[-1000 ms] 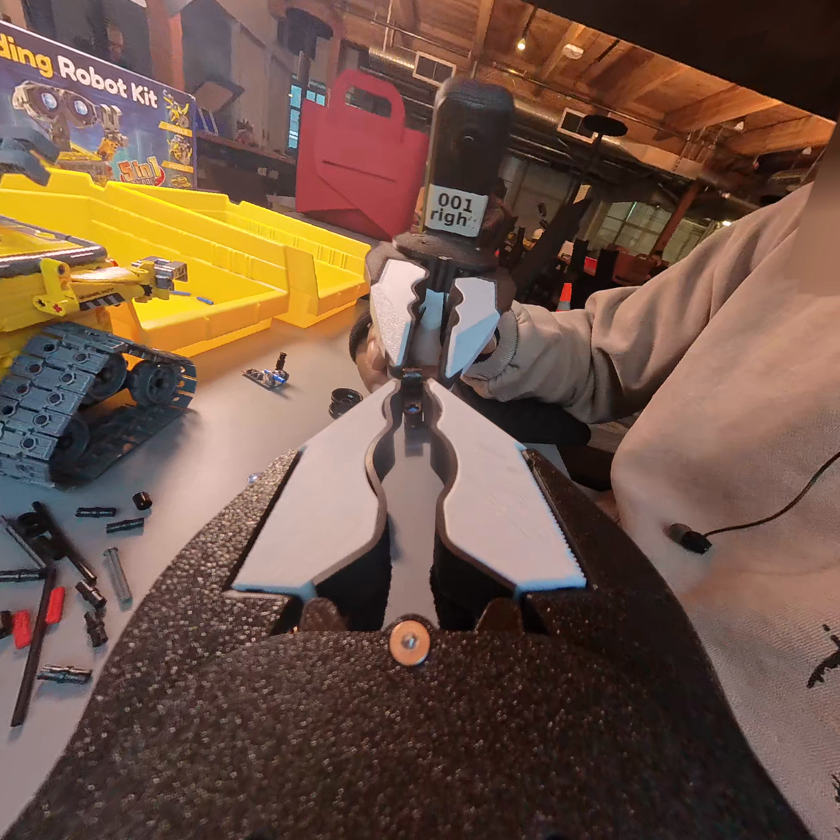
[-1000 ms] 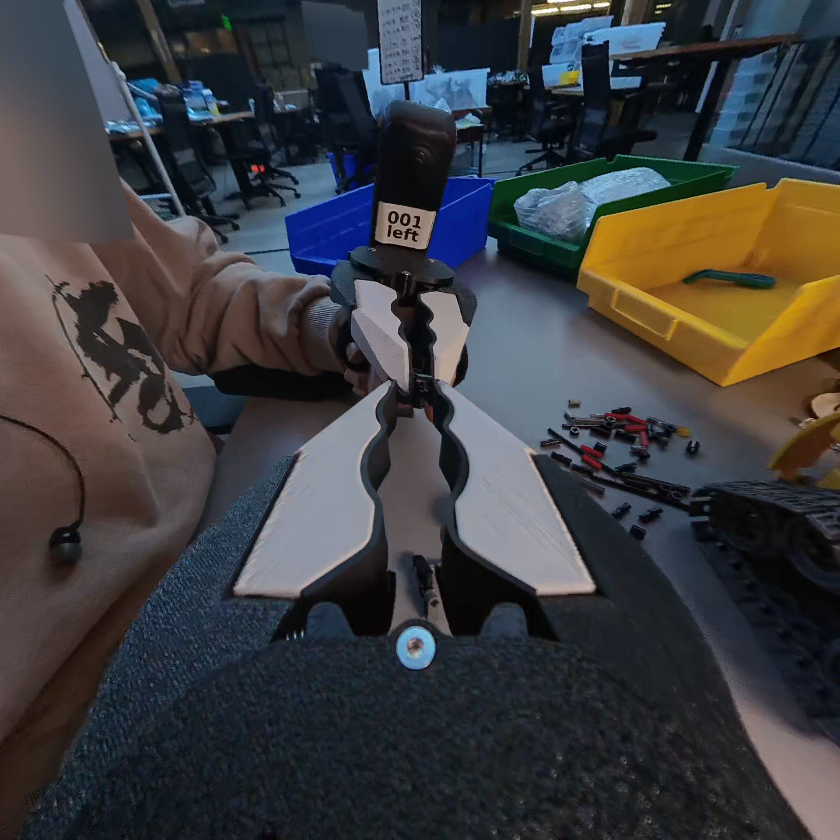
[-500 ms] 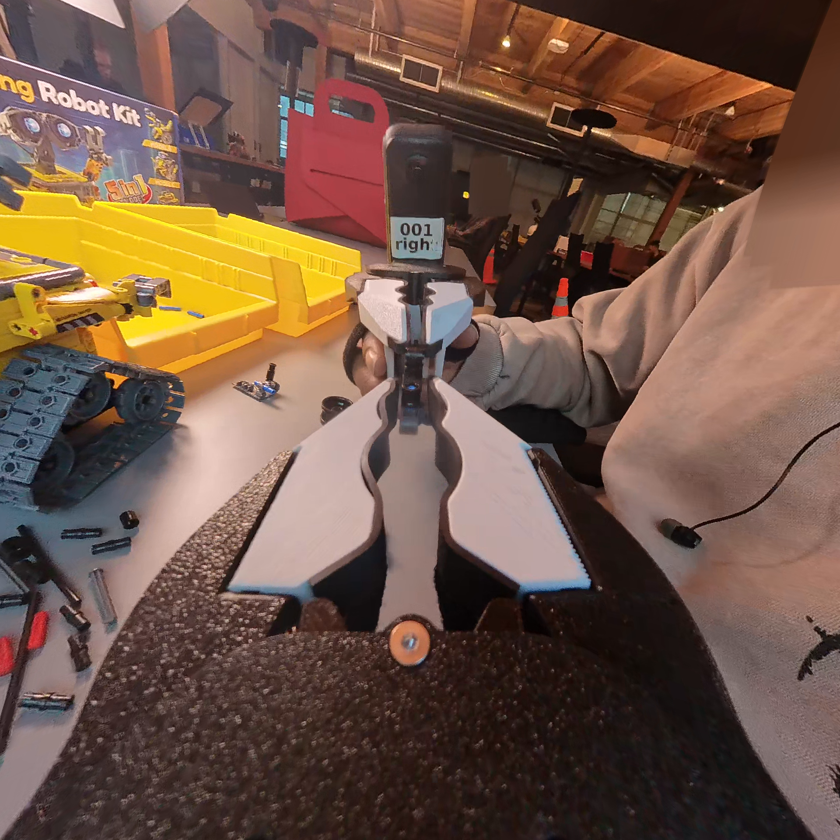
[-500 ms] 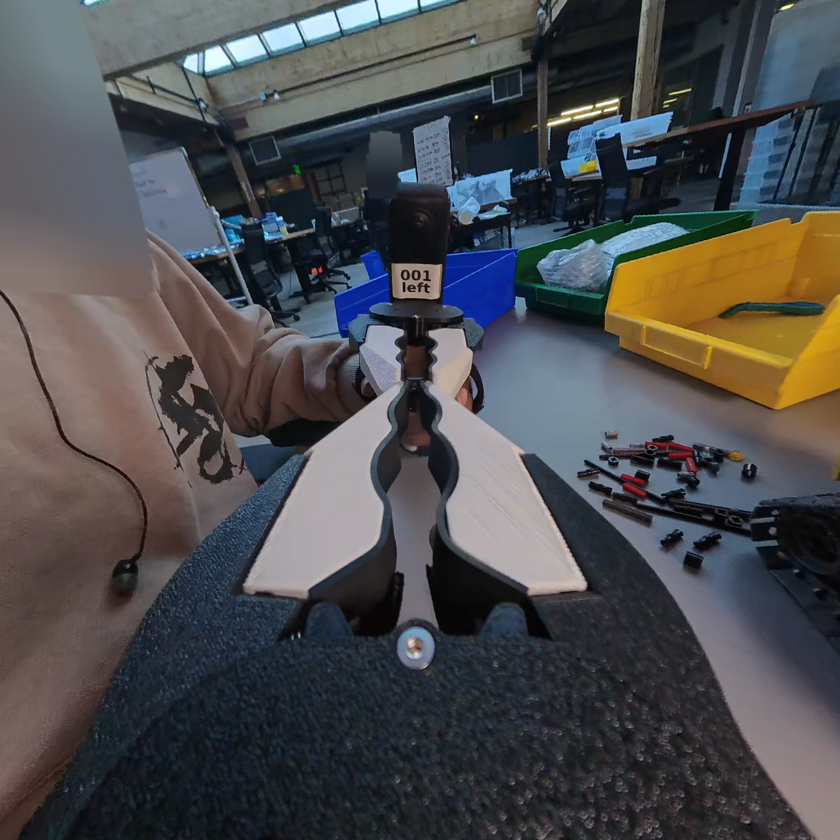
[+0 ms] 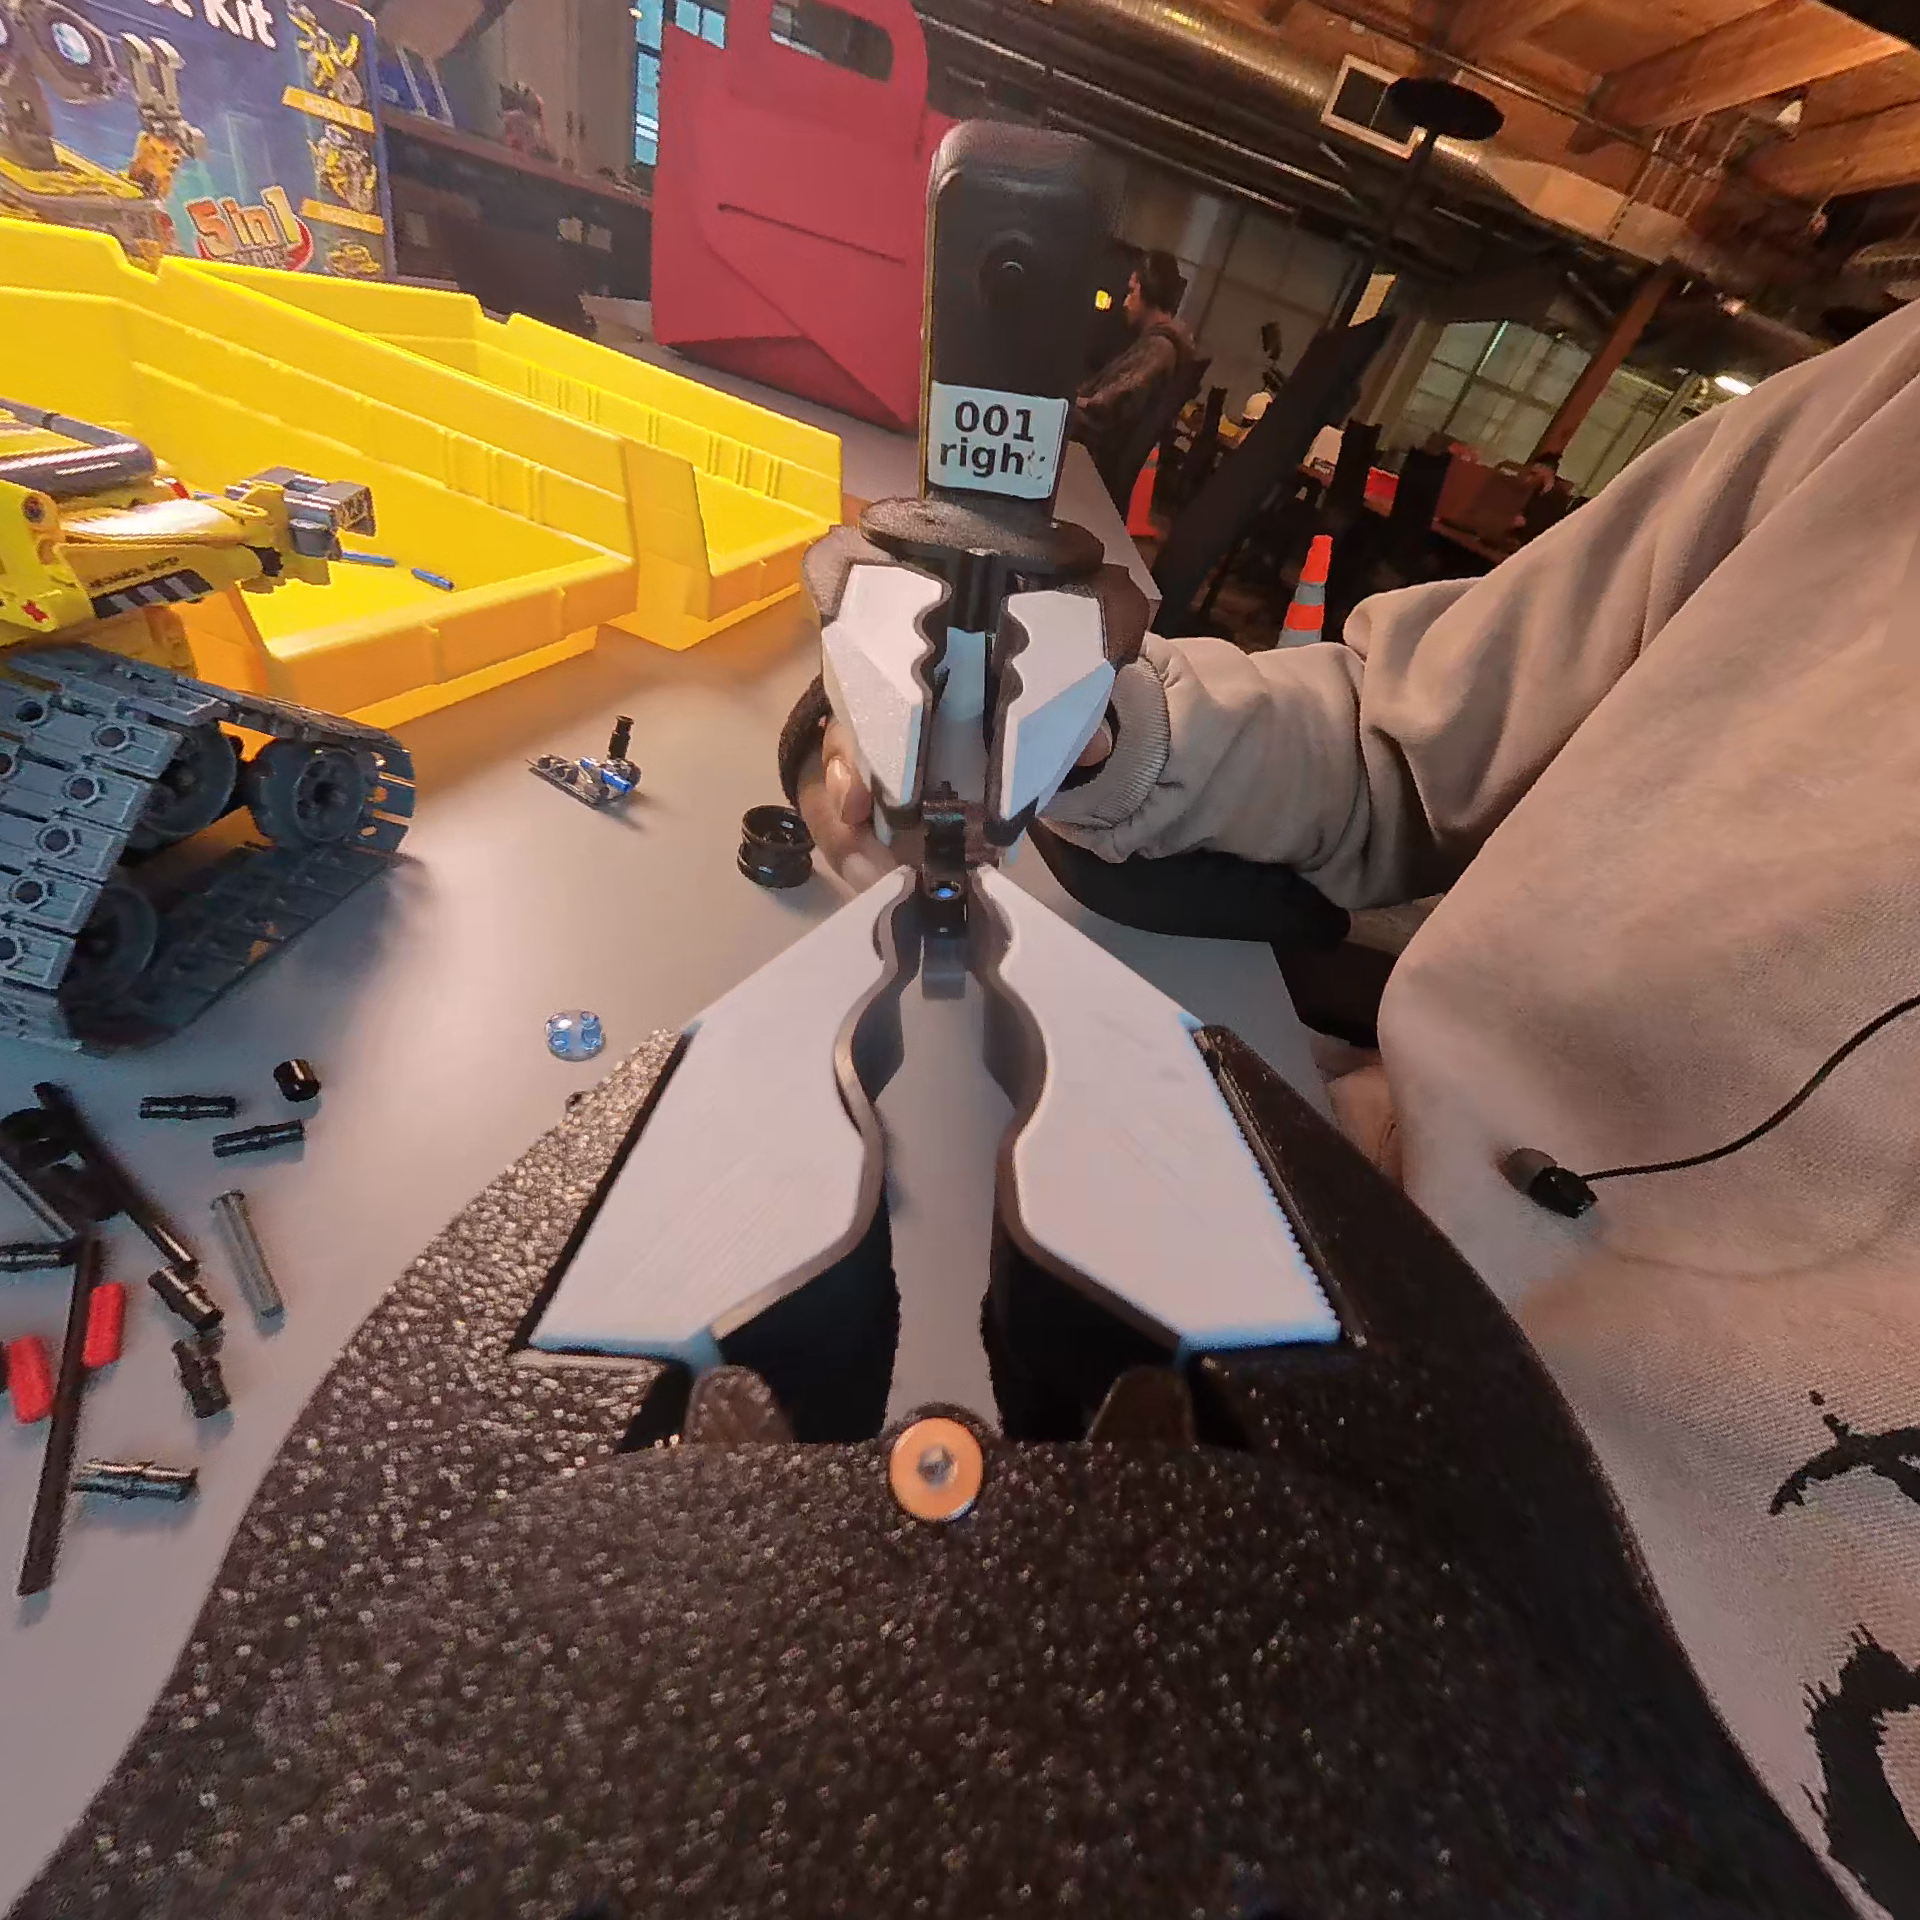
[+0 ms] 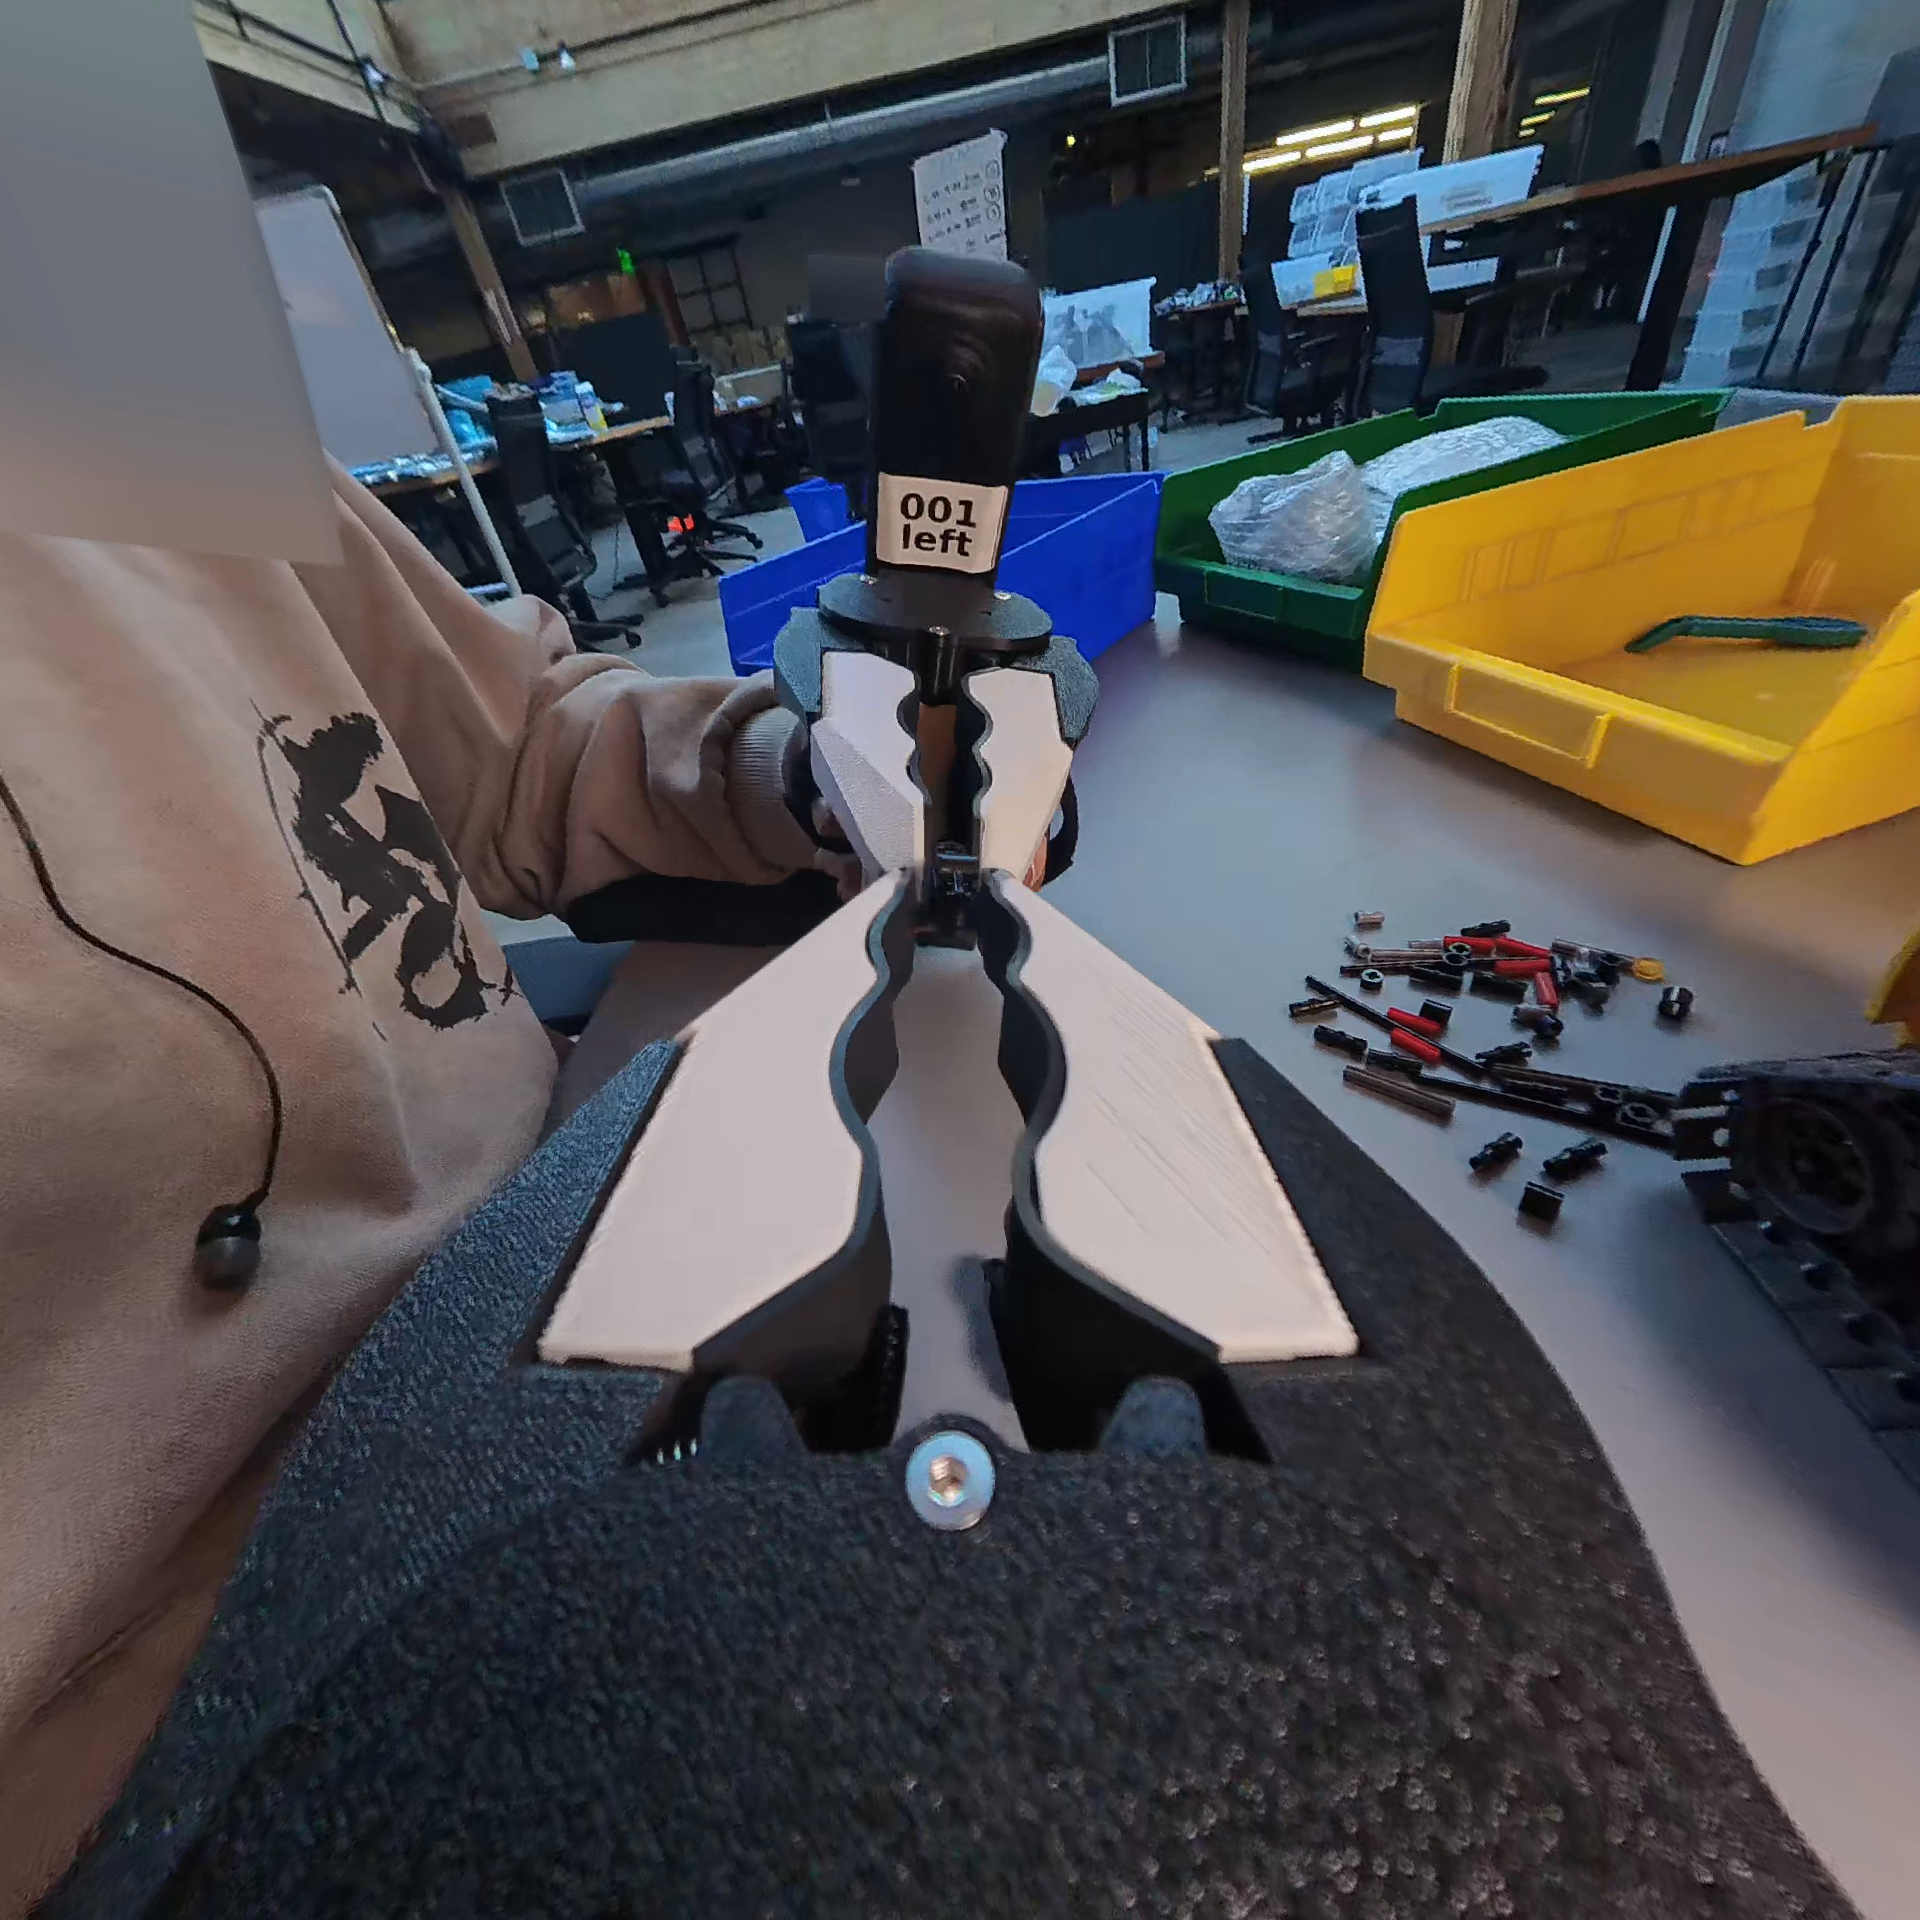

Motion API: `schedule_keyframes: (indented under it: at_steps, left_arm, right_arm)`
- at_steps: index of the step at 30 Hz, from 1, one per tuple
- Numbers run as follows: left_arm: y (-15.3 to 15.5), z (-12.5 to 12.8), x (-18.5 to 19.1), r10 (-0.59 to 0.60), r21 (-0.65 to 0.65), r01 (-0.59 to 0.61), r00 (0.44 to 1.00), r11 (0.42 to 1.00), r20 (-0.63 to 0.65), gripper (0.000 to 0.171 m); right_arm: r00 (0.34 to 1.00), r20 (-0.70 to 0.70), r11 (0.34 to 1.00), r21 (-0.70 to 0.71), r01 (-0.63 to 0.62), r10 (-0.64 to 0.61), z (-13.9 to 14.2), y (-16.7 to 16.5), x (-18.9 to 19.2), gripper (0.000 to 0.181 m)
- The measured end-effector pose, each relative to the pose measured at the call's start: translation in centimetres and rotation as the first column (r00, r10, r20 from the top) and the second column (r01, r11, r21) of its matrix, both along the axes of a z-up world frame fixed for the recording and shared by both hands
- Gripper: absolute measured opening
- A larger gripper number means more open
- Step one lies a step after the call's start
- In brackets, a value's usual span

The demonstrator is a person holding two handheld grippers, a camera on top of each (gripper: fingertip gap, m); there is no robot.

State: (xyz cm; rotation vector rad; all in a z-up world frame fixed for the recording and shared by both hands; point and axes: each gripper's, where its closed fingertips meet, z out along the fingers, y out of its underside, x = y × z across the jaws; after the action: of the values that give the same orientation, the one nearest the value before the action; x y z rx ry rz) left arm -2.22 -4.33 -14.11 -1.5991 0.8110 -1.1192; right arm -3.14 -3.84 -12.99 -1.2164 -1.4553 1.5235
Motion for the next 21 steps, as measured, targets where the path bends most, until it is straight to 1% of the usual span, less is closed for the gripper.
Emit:
schedule_keyframes:
  at_steps: [2, 4, 9, 11, 12, 13, 14, 15, 17, 18, 19, 20, 21]
  left_arm:
    - [-0.3, -0.4, 0.4, -0.018, 0.007, 0.018, 0.999, 1.0, -0.027, 0.007]
    - [-0.4, -0.7, 0.6, -0.018, 0.01, 0.018, 0.999, 1.0, -0.048, 0.007]
    - [-0.5, -1.1, 0.7, -0.035, -0.02, 0.034, 0.998, 0.999, -0.059, 0.007]
    - [-0.6, -1.4, 0.7, -0.048, -0.032, 0.045, 0.995, 0.998, -0.082, 0.007]
    - [-0.6, -2.0, 0.7, -0.047, -0.044, 0.043, 0.992, 0.998, -0.119, 0.007]
    - [-0.3, -4.4, 0.5, -0.027, -0.054, 0.014, 0.966, 0.998, -0.256, 0.006]
    - [-0.3, -7.6, 0.3, -0.029, -0.056, 0.007, 0.911, 0.998, -0.412, 0.007]
    - [-1.0, -8.4, 0.9, -0.069, -0.094, 0.032, 0.906, 0.995, -0.417, 0.007]
    - [-1.1, -5.2, 1.7, -0.072, -0.068, 0.055, 0.96, 0.996, -0.27, 0.007]
    - [-0.4, -4.2, 1.4, -0.046, -0.073, 0.031, 0.974, 0.997, -0.222, 0.007]
    - [0.2, -3.7, 0.9, -0.02, -0.08, 0.004, 0.979, 0.997, -0.202, 0.007]
    - [0.6, -3.5, 0.4, 0.006, -0.071, -0.021, 0.979, 0.997, -0.203, 0.007]
    - [1.0, -3.3, 0.0, 0.037, -0.052, -0.049, 0.978, 0.997, -0.206, 0.008]
  right_arm:
    - [1.0, 0.019, 1.0, 0.016, -0.01, 0.01, -0.5, -0.3, -0.2, 0.014]
    - [1.0, 0.015, 1.0, 0.01, -0.025, 0.025, -0.6, -0.6, -0.2, 0.006]
    - [0.999, 0.025, 0.999, 0.03, -0.034, 0.033, -0.8, -0.7, -0.1, 0.005]
    - [0.999, 0.034, 0.998, 0.052, -0.031, 0.03, -1.0, -0.8, -0.1, 0.004]
    - [0.999, 0.033, 0.998, 0.057, -0.036, 0.034, -1.1, -0.9, 0.0, 0.004]
    - [0.999, -0.019, 0.999, 0.03, -0.04, 0.041, -0.1, -0.9, 0.1, 0.005]
    - [0.984, -0.168, 0.993, -0.09, -0.078, 0.062, 3.3, -0.9, 1.0, 0.004]
    - [0.966, -0.252, 0.986, -0.144, -0.087, 0.049, 6.1, -0.1, 1.9, 0.003]
    - [0.953, -0.295, 0.997, -0.006, 0.073, -0.071, 8.5, 2.3, 3.1, 0.003]
    - [0.931, -0.335, 0.989, -0.029, 0.147, -0.148, 9.8, 3.9, 4.2, 0.004]
    - [0.902, -0.361, 0.972, -0.071, 0.226, -0.236, 10.6, 6.1, 5.4, 0.004]
    - [0.868, -0.359, 0.939, -0.101, 0.328, -0.342, 10.7, 8.7, 6.7, 0.004]
    - [0.829, -0.329, 0.891, -0.119, 0.439, -0.452, 10.5, 11.7, 7.8, 0.005]
